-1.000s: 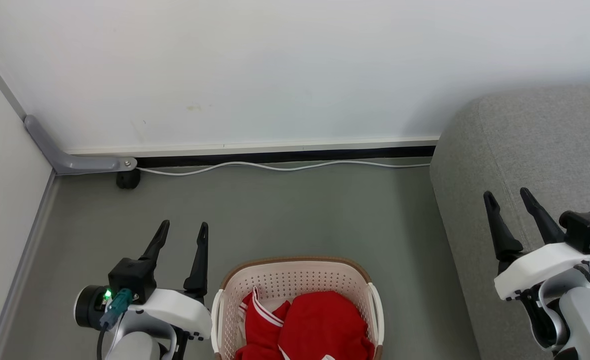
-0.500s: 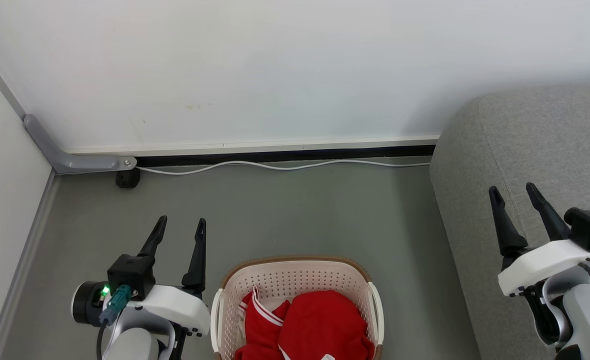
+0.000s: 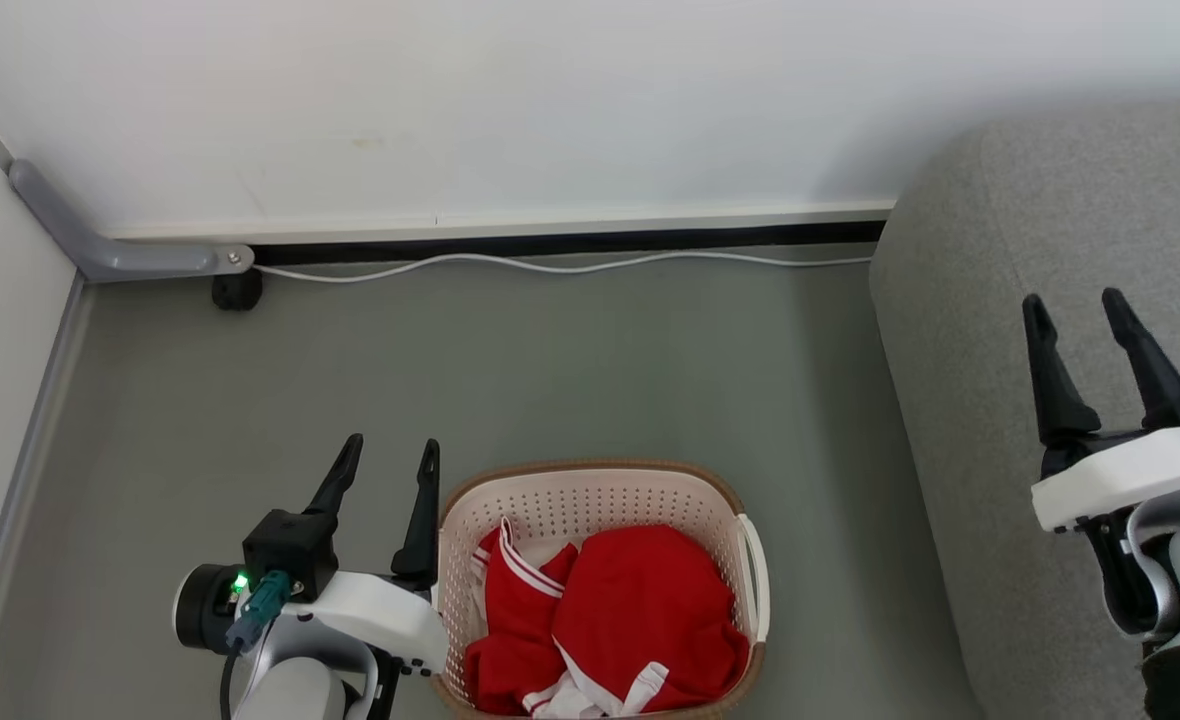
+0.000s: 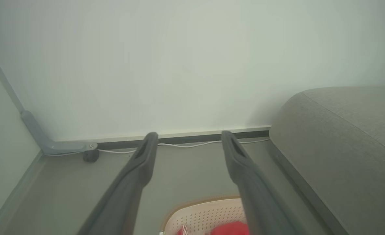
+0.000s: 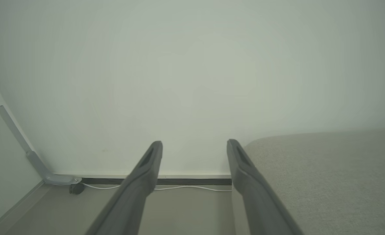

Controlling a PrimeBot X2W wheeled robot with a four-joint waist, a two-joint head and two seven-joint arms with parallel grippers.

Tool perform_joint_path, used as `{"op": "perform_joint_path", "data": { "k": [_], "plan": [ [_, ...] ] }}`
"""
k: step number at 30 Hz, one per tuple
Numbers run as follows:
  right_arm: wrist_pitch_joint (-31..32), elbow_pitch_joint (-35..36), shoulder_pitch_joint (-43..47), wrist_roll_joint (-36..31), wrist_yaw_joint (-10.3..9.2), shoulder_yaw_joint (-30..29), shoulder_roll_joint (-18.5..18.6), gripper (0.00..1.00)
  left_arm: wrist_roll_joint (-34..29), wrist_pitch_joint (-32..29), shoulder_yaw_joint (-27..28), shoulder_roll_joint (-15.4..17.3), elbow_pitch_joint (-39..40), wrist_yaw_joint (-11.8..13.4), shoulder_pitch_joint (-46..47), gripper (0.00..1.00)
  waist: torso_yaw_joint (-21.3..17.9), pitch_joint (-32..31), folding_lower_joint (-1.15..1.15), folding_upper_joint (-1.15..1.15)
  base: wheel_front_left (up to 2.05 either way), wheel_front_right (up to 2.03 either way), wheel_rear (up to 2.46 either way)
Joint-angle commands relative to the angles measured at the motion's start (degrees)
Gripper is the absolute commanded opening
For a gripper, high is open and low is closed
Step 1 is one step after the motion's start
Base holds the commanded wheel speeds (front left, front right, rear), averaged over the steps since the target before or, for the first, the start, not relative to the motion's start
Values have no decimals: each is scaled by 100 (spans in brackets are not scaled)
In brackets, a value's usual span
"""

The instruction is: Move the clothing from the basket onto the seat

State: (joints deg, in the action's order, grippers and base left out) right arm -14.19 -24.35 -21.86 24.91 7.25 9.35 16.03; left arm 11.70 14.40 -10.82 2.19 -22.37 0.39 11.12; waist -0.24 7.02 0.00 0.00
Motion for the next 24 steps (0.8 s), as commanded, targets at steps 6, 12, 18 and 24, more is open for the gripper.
{"op": "perform_joint_path", "data": {
  "k": [6,12,18,24],
  "plan": [
    [-81,555,-322,83,24,-32,267,100,332,60,-204,69,95,314,466,100,5,762,0,0,0,0,0],
    [-81,960,-508,187,24,-88,470,100,565,60,-641,69,94,544,760,100,-15,1463,0,0,0,0,0],
    [-81,1336,-758,290,24,-160,687,100,875,60,-1069,69,59,787,1160,100,-57,2198,0,0,0,0,0],
    [-81,1617,-998,304,24,-260,775,100,1272,60,-1542,69,-104,968,1488,100,-97,2803,0,0,0,0,0]
  ]
}}
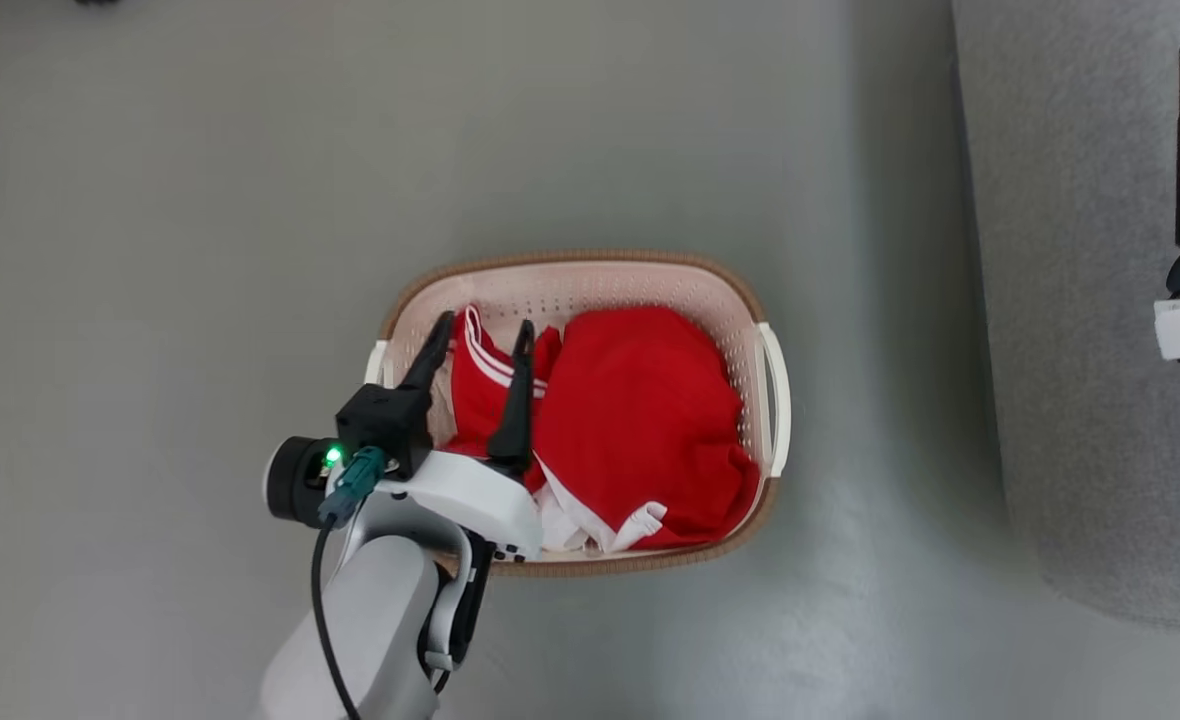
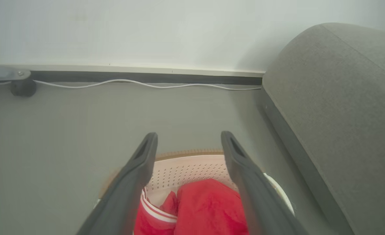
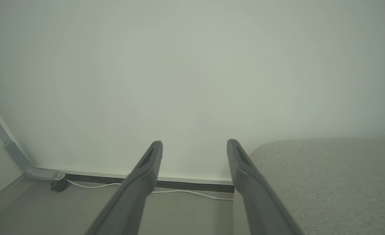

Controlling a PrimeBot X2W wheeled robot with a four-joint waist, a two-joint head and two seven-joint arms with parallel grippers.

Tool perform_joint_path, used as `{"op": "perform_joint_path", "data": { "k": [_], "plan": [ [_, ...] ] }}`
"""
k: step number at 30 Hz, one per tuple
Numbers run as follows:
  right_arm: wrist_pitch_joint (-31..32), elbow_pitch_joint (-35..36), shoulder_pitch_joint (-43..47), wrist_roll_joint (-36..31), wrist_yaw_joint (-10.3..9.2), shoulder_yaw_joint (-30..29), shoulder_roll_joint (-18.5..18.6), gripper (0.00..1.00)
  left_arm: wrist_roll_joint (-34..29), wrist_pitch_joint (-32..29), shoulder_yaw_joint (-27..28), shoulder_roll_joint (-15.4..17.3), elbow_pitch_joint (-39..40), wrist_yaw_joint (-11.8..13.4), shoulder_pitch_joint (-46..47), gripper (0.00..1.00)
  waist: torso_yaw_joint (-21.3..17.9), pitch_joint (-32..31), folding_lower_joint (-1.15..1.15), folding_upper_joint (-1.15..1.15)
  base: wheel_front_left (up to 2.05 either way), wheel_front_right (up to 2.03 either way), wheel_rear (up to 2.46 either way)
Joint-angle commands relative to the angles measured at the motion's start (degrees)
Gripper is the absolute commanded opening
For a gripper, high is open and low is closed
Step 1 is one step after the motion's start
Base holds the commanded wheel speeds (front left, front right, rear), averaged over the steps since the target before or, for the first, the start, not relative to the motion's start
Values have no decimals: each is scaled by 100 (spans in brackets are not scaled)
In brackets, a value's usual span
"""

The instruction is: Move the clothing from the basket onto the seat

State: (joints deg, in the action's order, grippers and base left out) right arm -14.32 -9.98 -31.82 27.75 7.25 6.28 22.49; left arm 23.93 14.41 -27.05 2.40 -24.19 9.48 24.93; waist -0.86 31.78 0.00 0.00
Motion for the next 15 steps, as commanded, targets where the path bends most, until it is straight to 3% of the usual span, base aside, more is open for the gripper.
{"op": "perform_joint_path", "data": {
  "k": [1,10,15],
  "plan": [
    [-68,180,-2,21,24,47,129,100,48,59,82,48,77,60,107,100,-36,327,0,0,0,0,0],
    [-68,665,-320,134,24,-31,253,100,634,59,-532,48,-469,102,726,100,-173,1169,0,0,0,0,0],
    [-68,901,-548,212,24,-8,283,100,942,59,-818,48,-991,-9,1222,100,-352,1605,0,0,0,0,0]
  ]
}}
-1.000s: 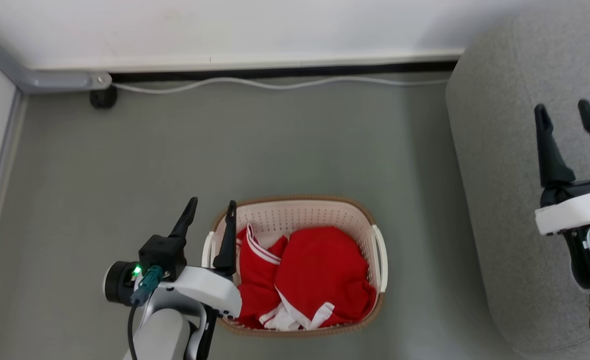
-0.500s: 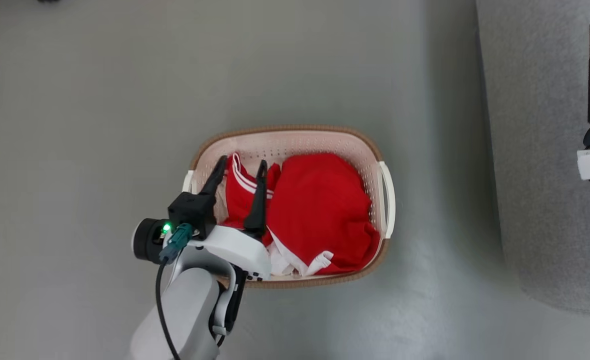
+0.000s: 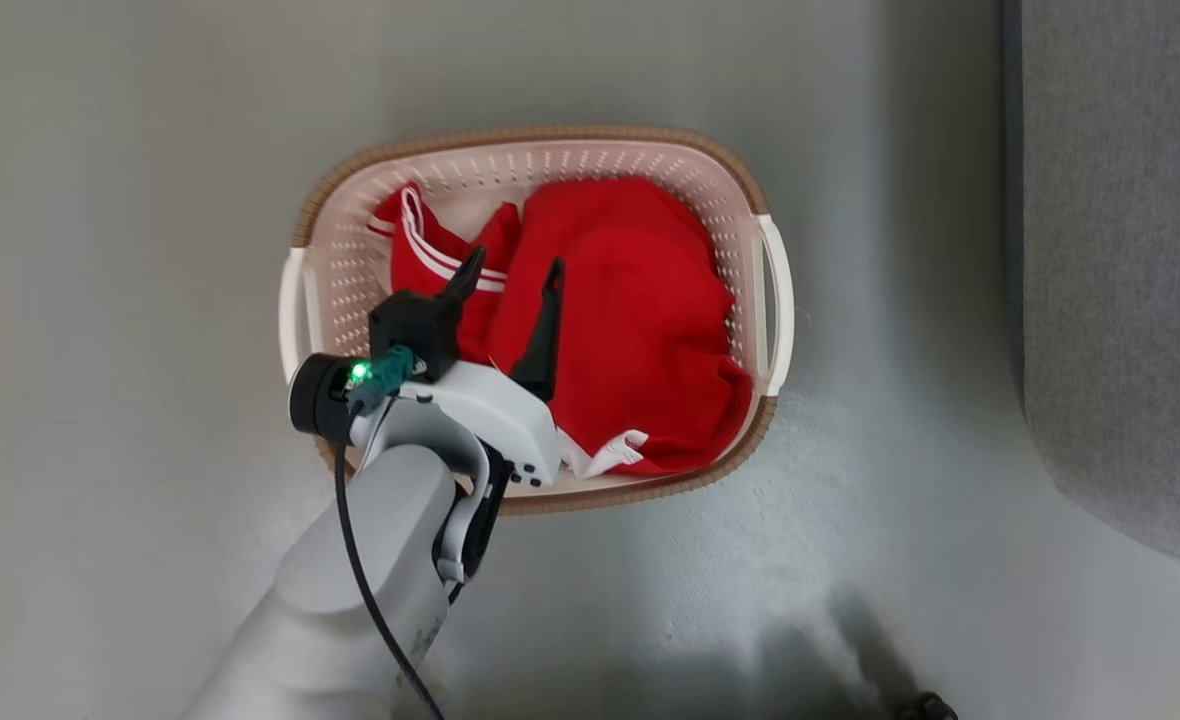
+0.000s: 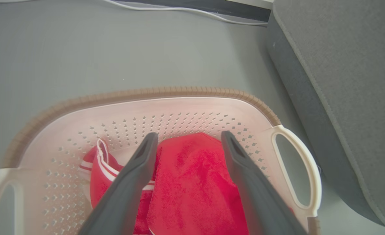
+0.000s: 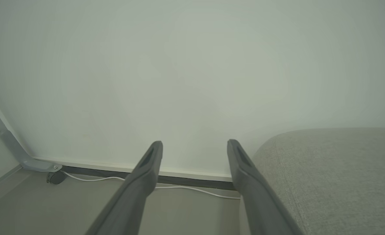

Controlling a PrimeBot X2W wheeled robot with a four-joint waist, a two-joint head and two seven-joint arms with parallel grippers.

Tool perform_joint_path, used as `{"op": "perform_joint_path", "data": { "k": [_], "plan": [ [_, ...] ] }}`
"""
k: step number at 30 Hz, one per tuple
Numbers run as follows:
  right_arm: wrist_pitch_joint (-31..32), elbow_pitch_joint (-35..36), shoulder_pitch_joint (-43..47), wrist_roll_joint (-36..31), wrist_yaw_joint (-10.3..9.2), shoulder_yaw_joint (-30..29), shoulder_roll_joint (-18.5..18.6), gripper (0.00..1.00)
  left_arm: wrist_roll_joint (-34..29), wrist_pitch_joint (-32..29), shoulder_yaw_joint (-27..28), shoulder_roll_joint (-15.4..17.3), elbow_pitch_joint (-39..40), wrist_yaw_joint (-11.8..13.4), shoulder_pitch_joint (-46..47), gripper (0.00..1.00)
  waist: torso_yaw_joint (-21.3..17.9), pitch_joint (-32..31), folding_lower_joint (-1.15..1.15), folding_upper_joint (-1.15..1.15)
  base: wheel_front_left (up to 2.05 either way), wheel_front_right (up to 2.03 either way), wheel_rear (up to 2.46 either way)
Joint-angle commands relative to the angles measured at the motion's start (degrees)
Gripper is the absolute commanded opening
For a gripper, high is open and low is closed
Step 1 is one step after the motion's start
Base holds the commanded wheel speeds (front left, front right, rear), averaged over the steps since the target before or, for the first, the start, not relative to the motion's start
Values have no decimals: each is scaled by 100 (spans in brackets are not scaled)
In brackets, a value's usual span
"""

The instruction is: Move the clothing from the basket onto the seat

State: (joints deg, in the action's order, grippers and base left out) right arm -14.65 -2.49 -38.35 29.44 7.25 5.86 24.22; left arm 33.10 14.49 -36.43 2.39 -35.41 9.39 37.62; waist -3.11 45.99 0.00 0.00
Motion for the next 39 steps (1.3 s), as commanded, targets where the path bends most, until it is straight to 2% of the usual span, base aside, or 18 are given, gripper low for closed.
{"op": "perform_joint_path", "data": {
  "k": [1,8,12,18,24,34,35,39],
  "plan": [
    [-35,193,52,54,24,44,103,100,98,51,68,49,5,-44,57,100,-170,263,0,0,0,0,0],
    [-35,438,-228,90,24,191,-10,100,720,51,-294,49,-781,-212,743,100,-521,738,0,0,0,0,0],
    [-35,516,-280,106,24,218,-49,100,1074,51,-601,49,-1246,-209,995,100,-646,860,0,0,0,0,0],
    [-35,615,-270,118,24,208,-76,100,1308,51,-1055,49,-1892,16,1414,100,-755,1011,0,0,0,0,0],
    [-35,713,-254,138,24,141,-72,100,1222,51,-1358,49,-2466,492,1820,100,-811,1176,0,0,0,0,0],
    [-35,789,-217,158,24,96,-78,100,1589,24,-1607,49,-2928,703,1993,100,-836,1332,0,0,0,0,0],
    [-35,791,-211,160,24,94,-76,100,1665,6,-1642,49,-2945,702,2005,100,-835,1342,0,0,0,0,0],
    [-35,804,-207,168,24,85,-88,100,1982,-14,-1793,49,-2876,424,2070,100,-829,1387,0,0,0,0,0]
  ]
}}
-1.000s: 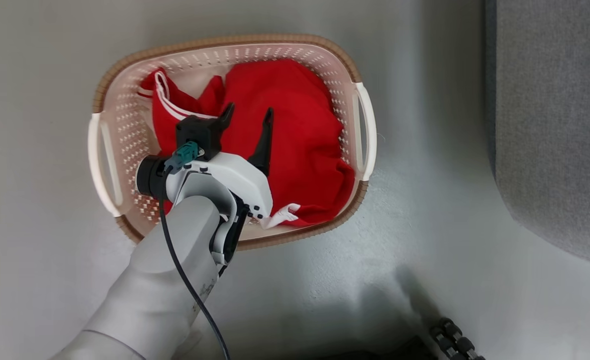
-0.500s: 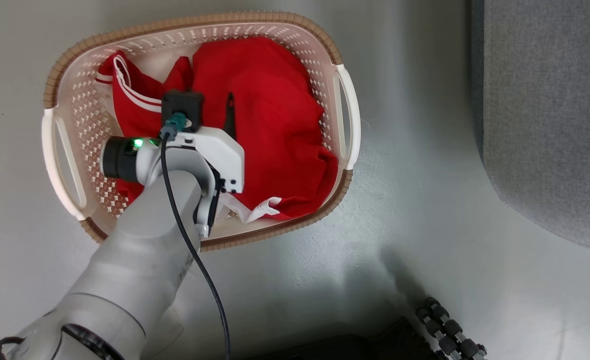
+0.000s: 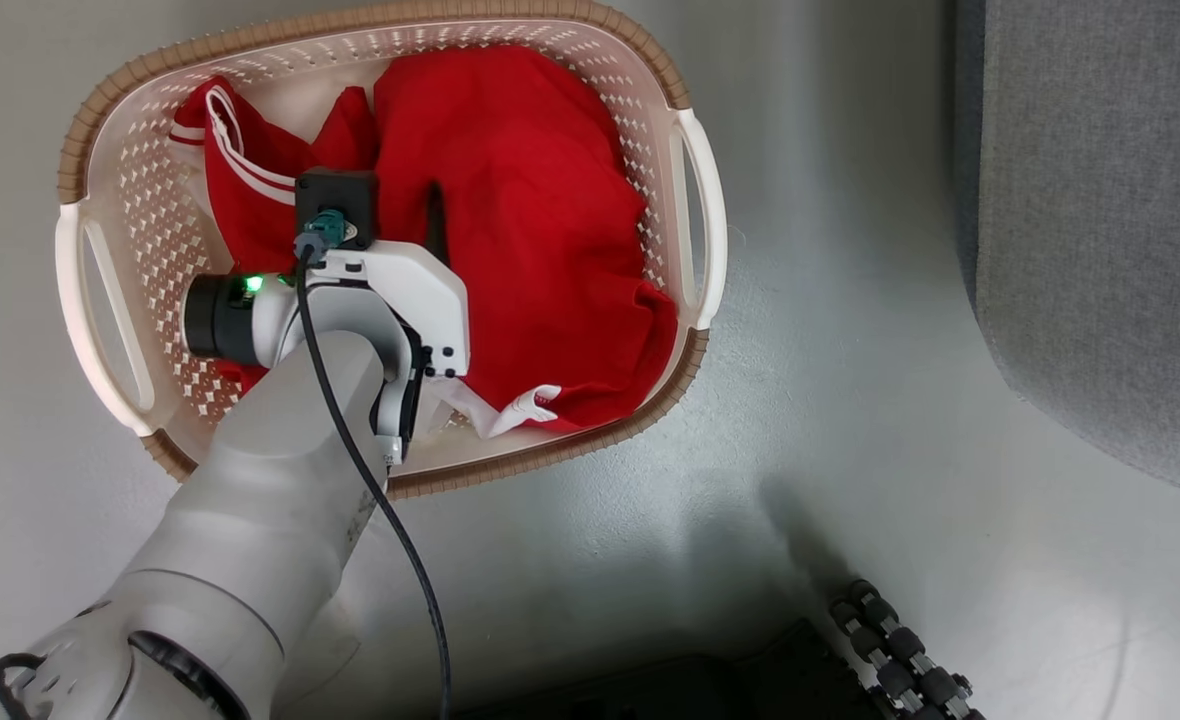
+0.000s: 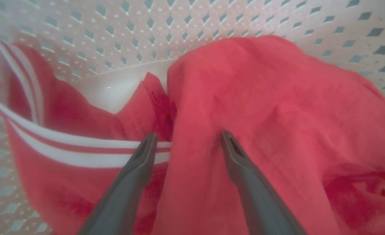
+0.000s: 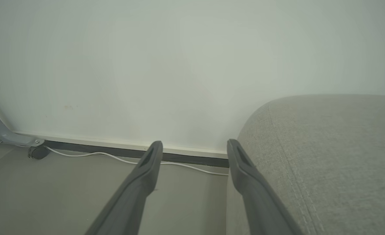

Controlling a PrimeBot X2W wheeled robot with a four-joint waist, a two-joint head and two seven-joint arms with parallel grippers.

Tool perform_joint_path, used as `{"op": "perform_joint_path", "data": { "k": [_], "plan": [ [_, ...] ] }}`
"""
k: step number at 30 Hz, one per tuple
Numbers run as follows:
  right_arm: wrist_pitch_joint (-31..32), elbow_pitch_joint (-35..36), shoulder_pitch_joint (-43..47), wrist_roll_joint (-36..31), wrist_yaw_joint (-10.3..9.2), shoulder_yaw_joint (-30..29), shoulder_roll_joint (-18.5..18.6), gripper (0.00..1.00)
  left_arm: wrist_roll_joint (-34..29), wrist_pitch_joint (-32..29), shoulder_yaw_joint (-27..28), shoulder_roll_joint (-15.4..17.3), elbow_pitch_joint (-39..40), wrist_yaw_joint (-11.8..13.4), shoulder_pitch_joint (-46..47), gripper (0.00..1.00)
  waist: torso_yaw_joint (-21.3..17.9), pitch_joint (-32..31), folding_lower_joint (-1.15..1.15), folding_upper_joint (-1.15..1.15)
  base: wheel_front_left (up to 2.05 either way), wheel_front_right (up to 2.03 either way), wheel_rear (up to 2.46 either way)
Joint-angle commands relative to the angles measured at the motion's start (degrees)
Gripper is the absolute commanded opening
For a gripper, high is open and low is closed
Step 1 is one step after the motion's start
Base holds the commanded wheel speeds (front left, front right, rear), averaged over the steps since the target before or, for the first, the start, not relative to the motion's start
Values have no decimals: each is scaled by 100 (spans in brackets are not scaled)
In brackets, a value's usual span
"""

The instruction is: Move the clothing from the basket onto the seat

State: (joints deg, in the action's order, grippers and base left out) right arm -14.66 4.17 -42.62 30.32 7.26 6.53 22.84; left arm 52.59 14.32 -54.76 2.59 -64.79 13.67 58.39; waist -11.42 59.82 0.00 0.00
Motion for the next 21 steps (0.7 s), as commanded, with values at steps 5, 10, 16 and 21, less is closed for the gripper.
{"op": "perform_joint_path", "data": {
  "k": [5,10,16,21],
  "plan": [
    [-34,66,163,117,23,22,-8,100,338,7,-266,29,186,-193,11,0,2,-46,0,0,0,0,0],
    [-34,-43,165,100,23,66,-47,100,667,29,-515,29,284,-231,-117,0,17,-289,0,0,0,0,0],
    [-34,-222,295,13,23,126,-128,100,927,60,-764,29,362,-239,-379,0,50,-747,0,0,0,0,0],
    [-34,-412,493,-45,23,180,-168,100,811,65,-691,29,604,-184,-582,0,133,-1210,0,0,0,0,0]
  ]
}}
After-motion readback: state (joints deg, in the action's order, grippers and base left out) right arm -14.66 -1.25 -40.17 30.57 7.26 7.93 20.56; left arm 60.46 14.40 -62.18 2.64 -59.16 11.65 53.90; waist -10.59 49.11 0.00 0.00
